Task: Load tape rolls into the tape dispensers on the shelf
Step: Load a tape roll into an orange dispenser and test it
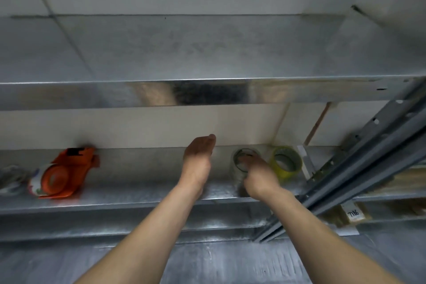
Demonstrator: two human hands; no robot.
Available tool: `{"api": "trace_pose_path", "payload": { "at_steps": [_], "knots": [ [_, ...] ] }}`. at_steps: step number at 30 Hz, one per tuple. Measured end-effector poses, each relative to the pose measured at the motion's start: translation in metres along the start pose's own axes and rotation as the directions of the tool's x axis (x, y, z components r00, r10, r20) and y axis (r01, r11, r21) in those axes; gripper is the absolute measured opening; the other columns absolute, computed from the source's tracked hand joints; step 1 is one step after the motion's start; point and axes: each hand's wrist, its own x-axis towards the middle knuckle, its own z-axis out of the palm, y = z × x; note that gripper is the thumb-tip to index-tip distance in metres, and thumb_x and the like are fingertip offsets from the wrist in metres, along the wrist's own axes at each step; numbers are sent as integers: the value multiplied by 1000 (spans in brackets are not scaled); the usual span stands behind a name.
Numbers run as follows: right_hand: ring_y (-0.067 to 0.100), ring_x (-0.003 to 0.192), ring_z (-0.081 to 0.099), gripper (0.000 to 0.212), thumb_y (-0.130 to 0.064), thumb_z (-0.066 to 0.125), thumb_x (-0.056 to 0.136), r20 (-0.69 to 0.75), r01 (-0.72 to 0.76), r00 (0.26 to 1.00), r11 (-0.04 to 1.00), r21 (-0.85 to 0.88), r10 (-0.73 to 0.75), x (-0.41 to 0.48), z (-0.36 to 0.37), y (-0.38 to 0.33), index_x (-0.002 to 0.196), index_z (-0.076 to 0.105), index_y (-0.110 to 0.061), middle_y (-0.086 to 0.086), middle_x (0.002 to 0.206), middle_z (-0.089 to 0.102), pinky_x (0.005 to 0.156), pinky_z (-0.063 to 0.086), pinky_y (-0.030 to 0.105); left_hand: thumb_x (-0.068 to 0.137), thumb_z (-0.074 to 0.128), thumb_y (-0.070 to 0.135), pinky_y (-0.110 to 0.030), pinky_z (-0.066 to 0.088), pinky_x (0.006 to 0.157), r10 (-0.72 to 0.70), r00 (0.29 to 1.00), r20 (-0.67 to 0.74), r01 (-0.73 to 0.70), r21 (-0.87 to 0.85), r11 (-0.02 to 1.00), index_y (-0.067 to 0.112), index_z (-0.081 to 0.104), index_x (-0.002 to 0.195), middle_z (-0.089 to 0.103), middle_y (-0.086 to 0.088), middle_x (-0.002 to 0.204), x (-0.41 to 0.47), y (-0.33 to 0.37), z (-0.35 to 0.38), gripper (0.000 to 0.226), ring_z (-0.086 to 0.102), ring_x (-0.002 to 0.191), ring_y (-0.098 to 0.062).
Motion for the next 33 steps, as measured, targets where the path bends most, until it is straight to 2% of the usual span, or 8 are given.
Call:
{"api": "trace_pose_path", "payload": {
  "at_steps": [10,13,15,17,20,23,28,33],
  "knots": [
    [27,104,66,53,-21,74,76,63,34,998,979,-200,-22,6,19,11,126,59,-26,6,113,69,76,51,28,86,54,49,-53,49,90,-38,999,-36,37,-11,999,15,62,91,63,-5,93,-4,-5,-4,35,62,95,-30],
    [29,109,65,42,-22,67,81,44,32,999,996,-85,-28,7,19,10,122,63,-26,6,120,69,80,51,30,92,55,43,-51,49,90,-44,999,-30,44,-6,999,18,59,88,63,-2,94,-7,-7,-5,25,61,94,-25],
    [32,102,66,17,-26,58,88,-35,15,999,986,166,-10,7,14,2,100,69,-22,8,109,72,77,51,32,93,54,41,-48,49,85,-33,999,-24,33,4,999,19,57,88,61,-3,93,-9,-9,-6,23,60,92,-24],
    [31,84,70,25,-33,55,88,-106,21,993,847,531,42,6,8,-8,73,66,-16,8,82,74,73,56,42,93,54,40,-42,47,81,-17,1000,-26,18,5,1000,20,54,87,61,-1,93,-12,-8,-6,21,58,91,-21],
    [24,81,72,22,-27,61,87,-151,61,983,582,811,108,-4,-6,-31,78,74,-11,6,80,76,76,57,36,95,56,34,-38,47,87,-17,999,-50,17,-6,1000,28,59,89,67,6,101,-19,-3,-8,10,62,100,-16],
    [30,82,70,18,-17,60,92,-214,159,974,452,878,74,-19,-19,-56,85,72,-5,14,85,74,67,52,35,95,57,30,-32,47,80,2,997,-74,-4,-22,1000,28,64,89,71,6,98,-26,2,-13,10,66,99,-14],
    [18,80,70,13,-11,61,91,-256,241,967,325,915,4,-39,-26,-89,90,73,-6,7,85,76,69,53,29,94,59,22,-23,48,66,63,997,-52,-66,-54,996,17,70,85,73,3,80,-38,10,-26,15,67,75,-9],
    [5,78,69,13,-5,61,91,-308,305,951,292,907,-38,-59,-26,-109,98,72,-4,4,90,76,68,53,16,95,60,17,-43,57,80,107,994,-29,-110,-107,988,8,73,87,74,-9,81,-49,16,-48,18,68,78,-21]
  ]
}}
